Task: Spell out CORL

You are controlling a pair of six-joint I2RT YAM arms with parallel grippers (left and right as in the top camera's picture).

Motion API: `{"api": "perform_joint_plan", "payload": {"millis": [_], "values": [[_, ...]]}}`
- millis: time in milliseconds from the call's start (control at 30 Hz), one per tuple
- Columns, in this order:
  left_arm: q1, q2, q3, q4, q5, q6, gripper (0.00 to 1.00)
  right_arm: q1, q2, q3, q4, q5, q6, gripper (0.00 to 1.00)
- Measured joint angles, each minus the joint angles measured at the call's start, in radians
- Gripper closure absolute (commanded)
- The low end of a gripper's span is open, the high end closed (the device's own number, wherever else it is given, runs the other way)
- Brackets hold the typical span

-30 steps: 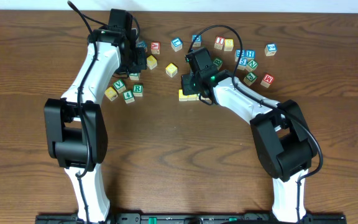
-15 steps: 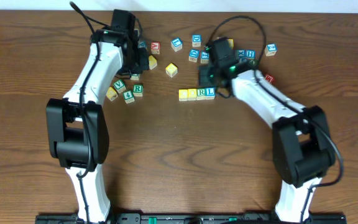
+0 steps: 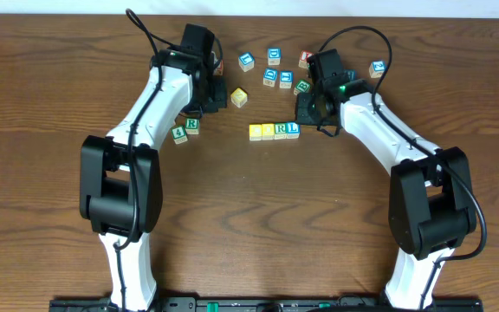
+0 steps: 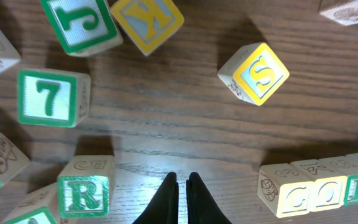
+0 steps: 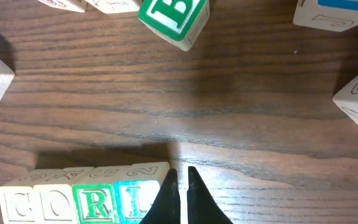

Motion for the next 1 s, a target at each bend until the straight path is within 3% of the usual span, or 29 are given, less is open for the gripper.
{"api": "perform_joint_plan", "payload": {"millis": [467, 1000], "values": [[-0.023, 0.0, -0.051, 0.049, 0.056, -0.026, 0.92, -0.002, 0.0, -0.171, 0.21, -0.089, -0.028, 0.99], [-0.023, 0.0, -0.13, 0.134, 0.14, -0.064, 0.92, -0.027, 0.0, -0.189, 0.213, -0.107, -0.028, 0.99]]}}
